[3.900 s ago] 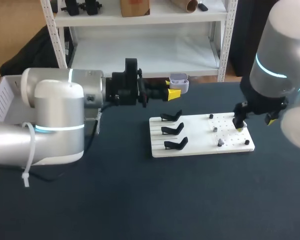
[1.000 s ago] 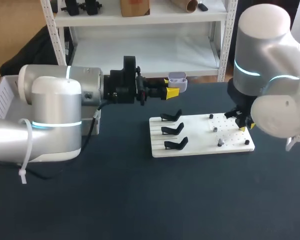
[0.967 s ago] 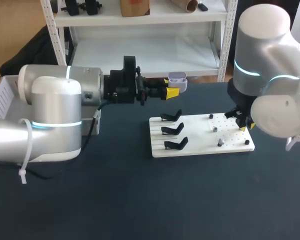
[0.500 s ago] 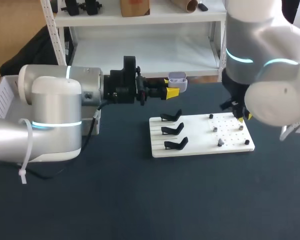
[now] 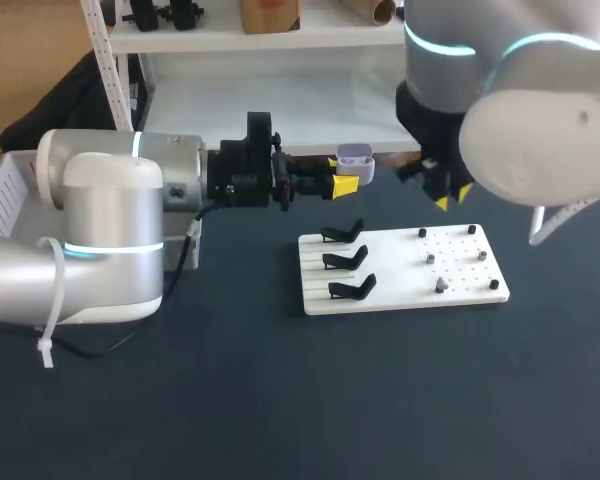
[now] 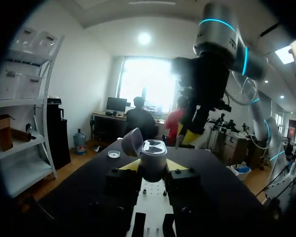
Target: Pick up each earbud case from the left stands, insert the matching earbuds, close the lid, and place the case in the box.
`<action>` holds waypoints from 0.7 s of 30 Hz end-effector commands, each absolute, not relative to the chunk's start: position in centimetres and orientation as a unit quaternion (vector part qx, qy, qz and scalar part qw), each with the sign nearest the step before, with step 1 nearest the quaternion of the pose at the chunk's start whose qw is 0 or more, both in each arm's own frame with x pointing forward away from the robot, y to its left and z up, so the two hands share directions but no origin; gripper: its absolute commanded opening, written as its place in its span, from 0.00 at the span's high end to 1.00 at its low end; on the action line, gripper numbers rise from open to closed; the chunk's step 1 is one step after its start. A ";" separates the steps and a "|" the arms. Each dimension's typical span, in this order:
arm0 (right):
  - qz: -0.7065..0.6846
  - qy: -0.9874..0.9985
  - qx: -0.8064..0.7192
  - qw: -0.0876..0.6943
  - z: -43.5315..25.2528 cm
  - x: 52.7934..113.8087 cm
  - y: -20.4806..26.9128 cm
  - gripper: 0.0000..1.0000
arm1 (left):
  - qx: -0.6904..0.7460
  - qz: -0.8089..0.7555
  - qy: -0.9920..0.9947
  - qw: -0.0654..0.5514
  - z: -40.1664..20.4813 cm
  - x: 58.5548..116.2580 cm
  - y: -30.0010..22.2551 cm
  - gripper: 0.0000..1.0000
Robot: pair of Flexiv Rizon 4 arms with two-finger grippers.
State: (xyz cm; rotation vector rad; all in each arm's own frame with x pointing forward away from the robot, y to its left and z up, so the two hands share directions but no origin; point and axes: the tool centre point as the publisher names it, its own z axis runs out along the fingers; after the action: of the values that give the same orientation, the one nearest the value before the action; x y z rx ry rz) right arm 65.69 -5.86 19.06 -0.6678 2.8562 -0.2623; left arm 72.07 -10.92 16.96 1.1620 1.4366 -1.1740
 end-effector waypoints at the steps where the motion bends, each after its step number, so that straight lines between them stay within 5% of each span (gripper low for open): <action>1: -0.098 0.956 -0.251 0.114 22.0 64.6 -4.4 1.00 | 0.471 -0.477 0.583 0.459 16.9 72.0 -10.9 1.00; 14: -0.098 0.956 -0.251 0.114 22.0 64.6 -4.4 1.00 | 0.471 -0.477 0.583 0.459 16.9 72.0 -10.9 1.00; 21: -0.052 0.992 0.036 0.105 26.7 64.4 -1.6 1.00 | 0.471 -0.477 0.583 0.459 16.9 72.0 -10.9 1.00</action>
State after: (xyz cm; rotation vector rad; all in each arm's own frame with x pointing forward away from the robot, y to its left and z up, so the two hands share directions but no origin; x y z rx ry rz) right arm 64.57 -2.70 24.56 -0.4710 2.8569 -0.2175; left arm 72.06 -10.92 16.96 1.1619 1.4365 -1.1740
